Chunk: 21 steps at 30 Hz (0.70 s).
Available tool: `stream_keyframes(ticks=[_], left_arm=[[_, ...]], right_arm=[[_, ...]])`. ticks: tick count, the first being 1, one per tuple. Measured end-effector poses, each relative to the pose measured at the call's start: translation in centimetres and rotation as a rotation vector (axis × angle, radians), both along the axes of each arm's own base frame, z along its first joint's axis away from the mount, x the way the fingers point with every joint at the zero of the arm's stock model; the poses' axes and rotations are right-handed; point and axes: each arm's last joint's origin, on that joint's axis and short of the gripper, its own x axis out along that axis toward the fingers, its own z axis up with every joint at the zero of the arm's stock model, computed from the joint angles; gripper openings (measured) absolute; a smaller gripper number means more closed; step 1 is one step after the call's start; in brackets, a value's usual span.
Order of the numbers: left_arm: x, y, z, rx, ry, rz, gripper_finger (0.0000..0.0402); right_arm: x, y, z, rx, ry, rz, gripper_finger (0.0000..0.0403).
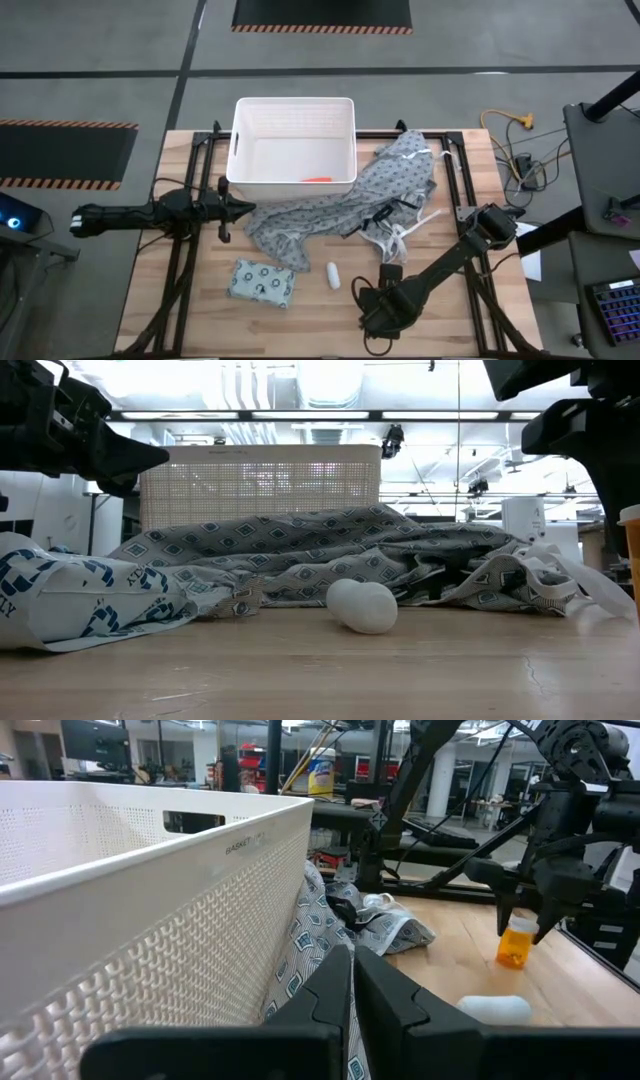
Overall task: Pick & place medical supplies in basket/bin
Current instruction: Put the orange pill bottle into the white bin
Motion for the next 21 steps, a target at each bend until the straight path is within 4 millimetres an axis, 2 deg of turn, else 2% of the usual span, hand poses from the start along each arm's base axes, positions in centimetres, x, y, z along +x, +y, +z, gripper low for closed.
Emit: stream_keyframes(ticks=[5,9,13,17,21], left_arm=[[0.0,0.0,0.0,0.000,0.000,0.000,0.0000],[0.0,0.0,0.0,0.000,0.000,0.000,0.0000],[0.0,0.0,0.0,0.000,0.000,0.000,0.0000],[0.0,0.0,0.0,0.000,0.000,0.000,0.0000],[0.0,0.0,0.0,0.000,0.001,0.000,0.0000]], right_arm=[[0.2,-0.3,0.4,0.010,-0.010,-0.006,0.0204],[1.7,-1.7,2.8,0.052,-0.077,-0.016,0.0215],[3.6,-4.3,5.9,0.046,-0.204,-0.019,0.0201],[5.9,-7.6,10.2,0.026,-0.419,-0.003,0.0193],[8.2,-11.4,14.4,-0.031,-0.595,-0.016,0.0202]])
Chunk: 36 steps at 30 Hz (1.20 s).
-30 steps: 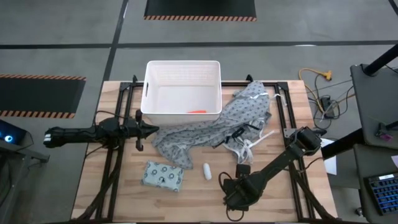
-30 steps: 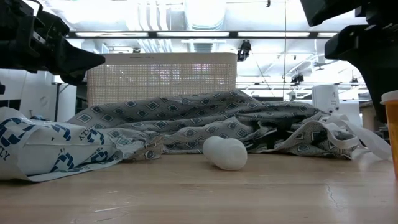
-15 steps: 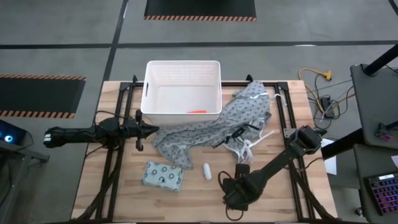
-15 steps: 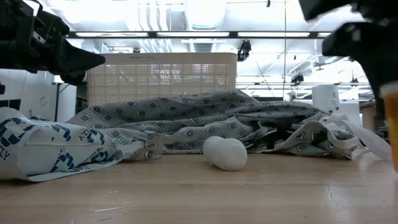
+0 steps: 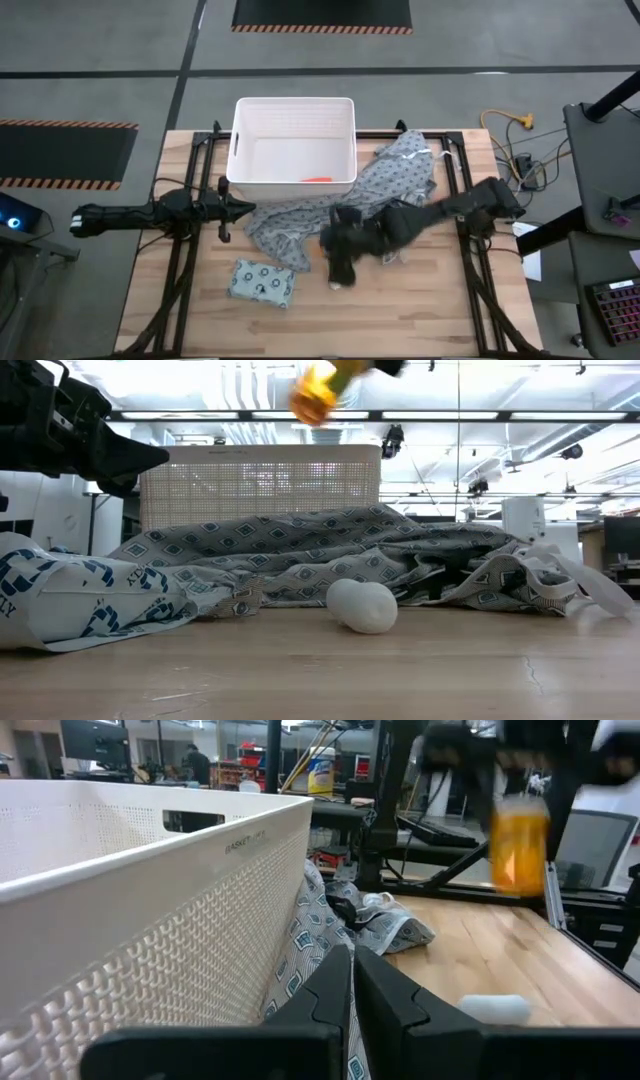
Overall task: Pick & place medical supplies in basket/bin
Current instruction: Put the orange pill bottle into the white bin
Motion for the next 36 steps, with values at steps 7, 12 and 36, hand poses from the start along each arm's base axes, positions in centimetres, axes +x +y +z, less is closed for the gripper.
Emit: stream_keyframes(ticks=[7,12,36], left_arm=[[0.0,0.0,0.0,0.000,0.000,0.000,0.0000],[0.0,0.0,0.0,0.000,0.000,0.000,0.0000],[0.0,0.0,0.0,0.000,0.000,0.003,0.0000]], right_arm=[[1.6,-8.0,5.1,-0.158,-0.134,-0.089,0.0199],[1.6,-14.4,5.9,-0.196,-0.130,-0.211,0.0198],[-0.1,-22.9,-1.4,-0.024,0.109,-0.191,0.0203]])
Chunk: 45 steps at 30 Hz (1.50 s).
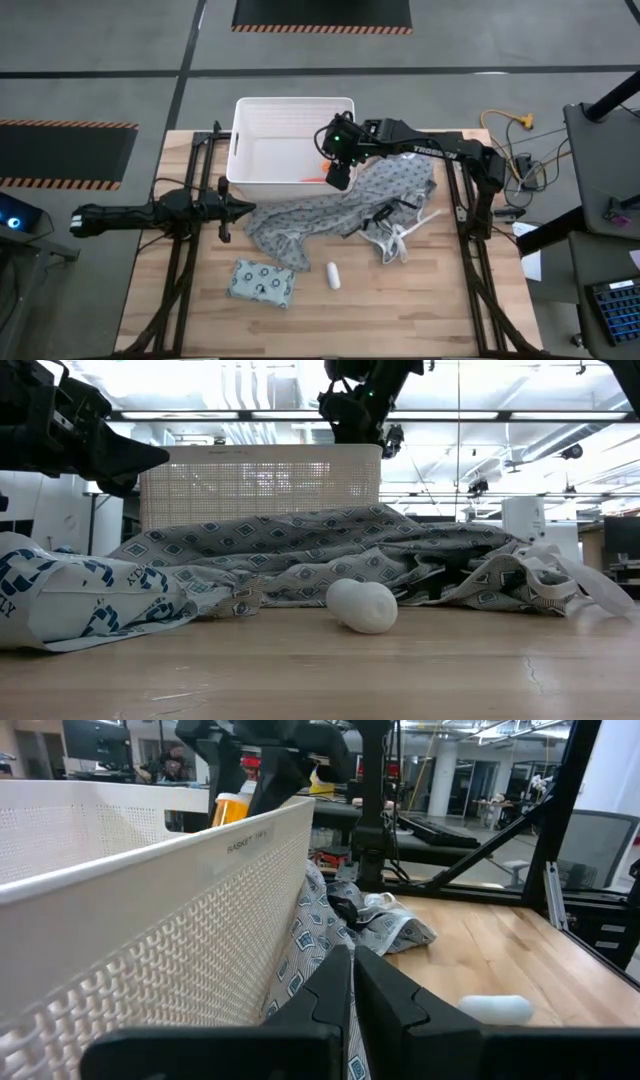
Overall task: Pick & place medical supplies in basket/bin
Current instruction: Put the orange pill bottle into the white bin, then put the white bandage into the white bin
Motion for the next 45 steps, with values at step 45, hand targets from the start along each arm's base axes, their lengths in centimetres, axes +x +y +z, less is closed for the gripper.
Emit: stream_keyframes(ticks=[45], left_arm=[[0.0,0.0,0.0,0.000,0.002,0.000,0.0000]], right_arm=[[-1.6,15.2,4.6,0.245,-0.191,-0.174,0.0255]])
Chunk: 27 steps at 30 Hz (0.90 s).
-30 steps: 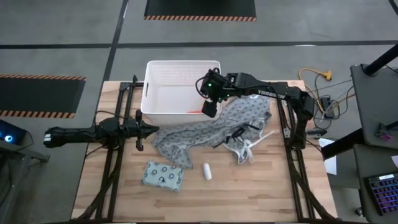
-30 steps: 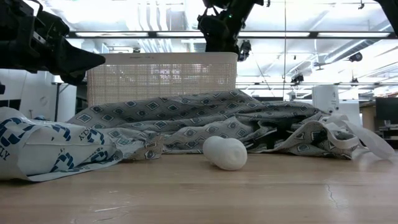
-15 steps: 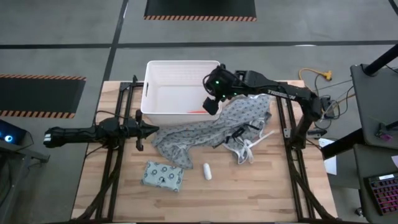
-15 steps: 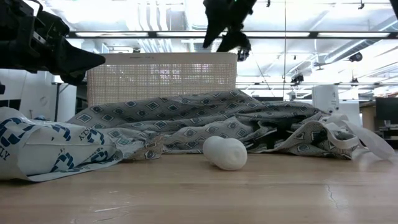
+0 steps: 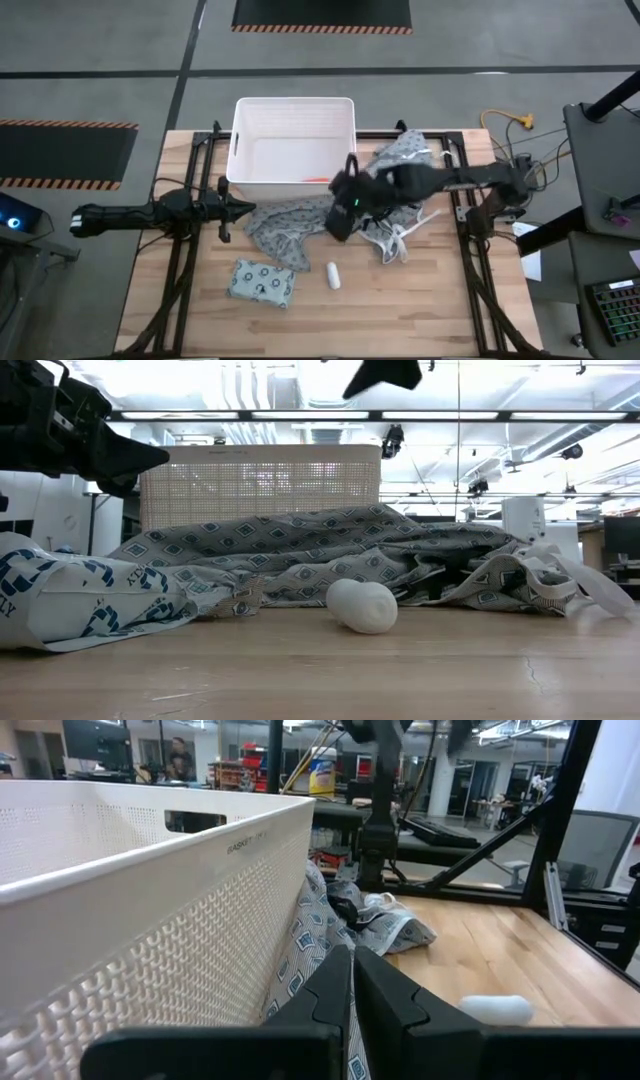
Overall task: Pick & place medical supplies in basket/bin
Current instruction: Put the white bandage into the white bin
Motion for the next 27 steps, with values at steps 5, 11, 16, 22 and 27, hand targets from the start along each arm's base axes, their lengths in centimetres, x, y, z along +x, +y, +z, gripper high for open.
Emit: stream_keyframes(ticks=[5,11,16,22,27], left_arm=[[0.0,0.0,-0.1,0.000,0.008,0.000,0.0000],[0.1,0.0,-0.1,0.000,0.010,0.000,0.0000],[0.1,0.0,-0.1,0.000,0.011,0.000,0.0000],[0.1,0.0,-0.2,-0.001,0.019,0.000,0.0000],[0.1,0.0,-0.2,-0.001,0.019,0.000,0.0000]], right_arm=[[1.0,3.6,-4.2,0.081,0.130,-0.088,0.0255],[1.8,6.4,-8.7,0.151,0.231,-0.204,0.0256],[2.5,8.0,-11.7,0.169,0.296,-0.266,0.0256],[4.0,9.3,-15.7,0.191,0.336,-0.272,0.0256],[5.2,9.9,-18.2,0.221,0.388,-0.254,0.0256]])
